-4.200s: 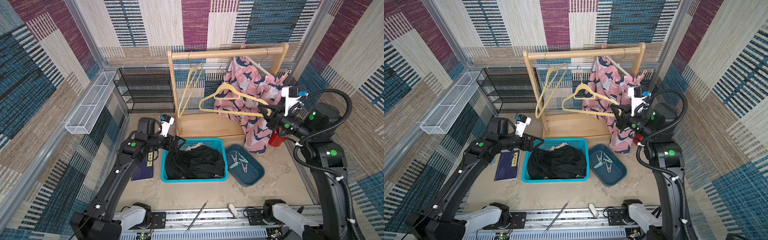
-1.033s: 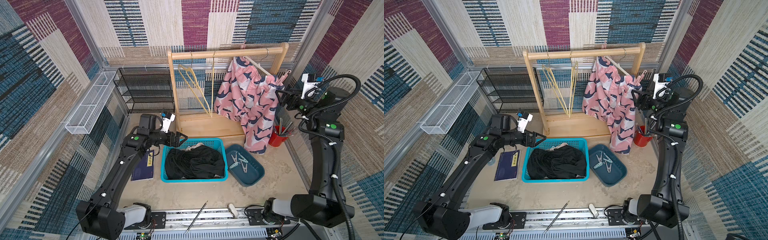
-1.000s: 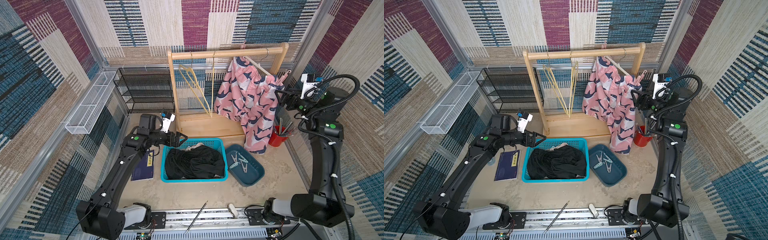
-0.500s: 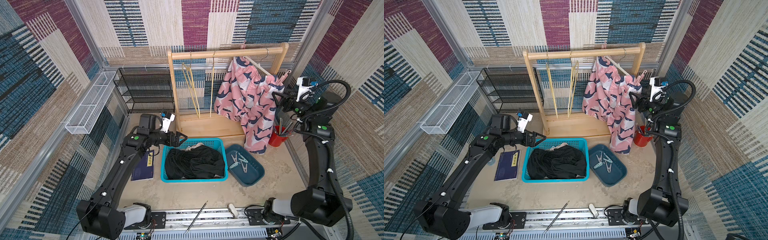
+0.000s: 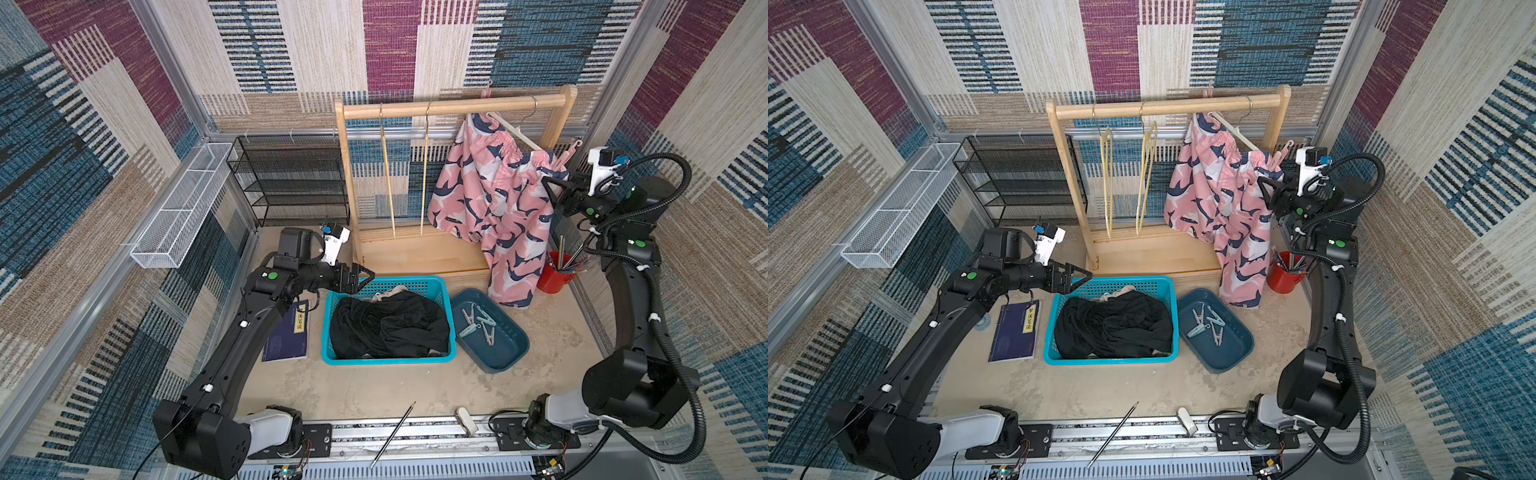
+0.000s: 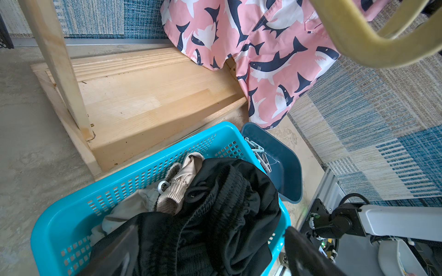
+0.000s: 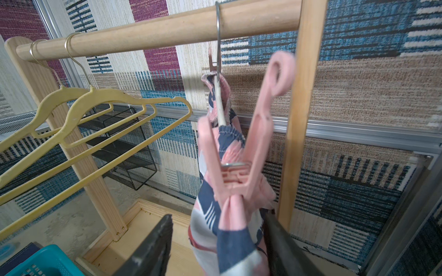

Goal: Remove the clothespins securing shorts to the hanger
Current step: Pick up the hanger from the clothesline.

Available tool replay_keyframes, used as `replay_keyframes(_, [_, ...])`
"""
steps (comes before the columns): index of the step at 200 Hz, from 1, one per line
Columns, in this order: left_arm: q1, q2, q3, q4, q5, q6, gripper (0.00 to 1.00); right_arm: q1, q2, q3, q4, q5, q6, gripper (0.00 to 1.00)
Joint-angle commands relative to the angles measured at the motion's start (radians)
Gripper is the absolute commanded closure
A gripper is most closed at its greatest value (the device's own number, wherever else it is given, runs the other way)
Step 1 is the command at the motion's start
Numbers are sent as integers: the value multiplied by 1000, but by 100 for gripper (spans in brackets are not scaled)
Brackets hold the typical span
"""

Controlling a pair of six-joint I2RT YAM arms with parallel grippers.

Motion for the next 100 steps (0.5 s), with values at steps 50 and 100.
replay_keyframes(50, [1,11,13,-7,-1,1,2,0,43,27,84,-70,55,60])
replay_keyframes(100, [1,13,15,-9,-2,1,3,0,55,34,108,-89,84,88])
